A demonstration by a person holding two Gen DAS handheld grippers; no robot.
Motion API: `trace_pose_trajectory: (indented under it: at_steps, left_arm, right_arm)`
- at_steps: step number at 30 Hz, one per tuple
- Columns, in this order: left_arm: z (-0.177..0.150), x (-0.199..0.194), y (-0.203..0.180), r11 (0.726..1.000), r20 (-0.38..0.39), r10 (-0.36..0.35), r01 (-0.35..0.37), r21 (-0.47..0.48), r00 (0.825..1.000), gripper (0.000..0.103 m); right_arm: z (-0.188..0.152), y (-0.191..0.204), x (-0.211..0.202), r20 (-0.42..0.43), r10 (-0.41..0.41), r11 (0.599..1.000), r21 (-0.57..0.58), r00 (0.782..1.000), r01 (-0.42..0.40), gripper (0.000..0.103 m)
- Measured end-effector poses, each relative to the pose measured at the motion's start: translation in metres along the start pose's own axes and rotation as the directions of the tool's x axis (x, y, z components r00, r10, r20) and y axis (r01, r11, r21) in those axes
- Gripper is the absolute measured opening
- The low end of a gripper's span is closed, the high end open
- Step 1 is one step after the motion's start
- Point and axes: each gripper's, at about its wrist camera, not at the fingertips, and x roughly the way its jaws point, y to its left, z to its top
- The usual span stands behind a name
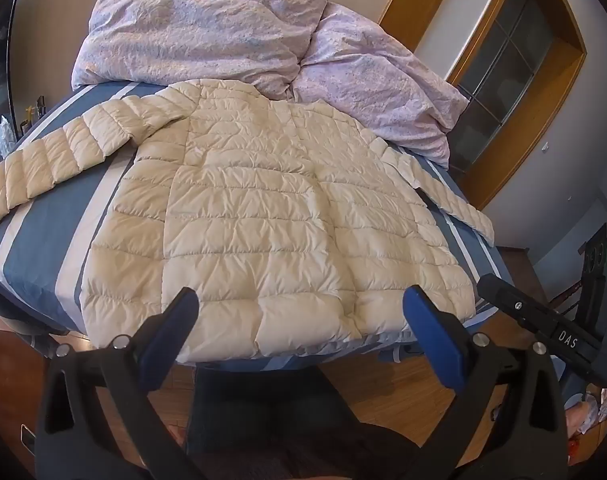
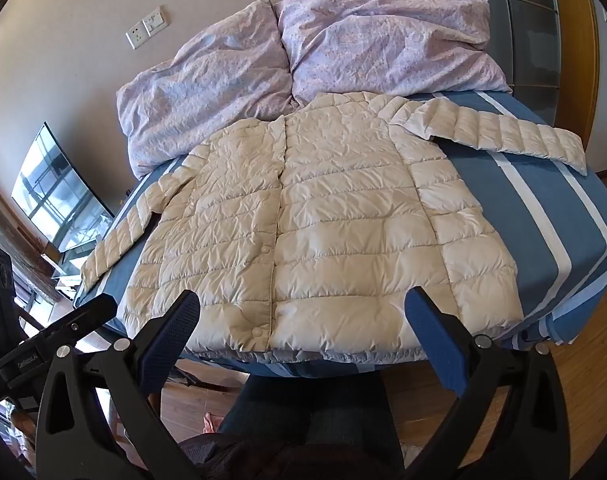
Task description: Fold large clothes
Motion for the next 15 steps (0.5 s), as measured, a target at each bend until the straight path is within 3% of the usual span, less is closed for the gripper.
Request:
trace_pose_trajectory:
  at_steps: [15]
  left_arm:
    - [0.0000, 0.0006, 0.0000, 1.000, -0.008, 0.003, -0.003, -0.001, 1.000, 0.101]
  right_arm:
    - [-0.0002, -0.0006, -0.0002, -0.006, 0.003, 1.000, 0.006, 1.000, -0.003, 0.102]
